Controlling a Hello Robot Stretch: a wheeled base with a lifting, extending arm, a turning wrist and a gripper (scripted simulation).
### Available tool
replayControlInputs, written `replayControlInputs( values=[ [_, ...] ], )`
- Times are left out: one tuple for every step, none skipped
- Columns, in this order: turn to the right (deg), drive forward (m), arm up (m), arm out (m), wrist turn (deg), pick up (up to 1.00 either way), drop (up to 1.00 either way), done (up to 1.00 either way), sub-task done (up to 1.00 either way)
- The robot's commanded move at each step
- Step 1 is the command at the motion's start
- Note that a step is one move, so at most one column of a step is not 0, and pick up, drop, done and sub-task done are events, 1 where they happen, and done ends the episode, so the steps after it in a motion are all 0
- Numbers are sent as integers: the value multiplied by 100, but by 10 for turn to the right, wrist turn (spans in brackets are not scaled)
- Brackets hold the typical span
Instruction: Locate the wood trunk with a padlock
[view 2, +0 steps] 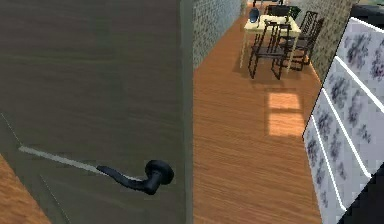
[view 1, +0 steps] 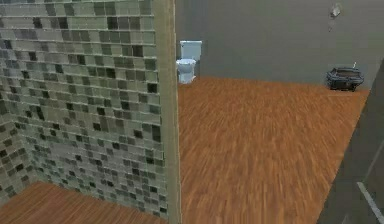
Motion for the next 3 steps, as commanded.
replayControlInputs(
  values=[
    [0,70,0,0,0,0,0,0,0],
    [330,0,0,0,0,0,0,0,0],
    [0,100,0,0,0,0,0,0,0]
  ],
)
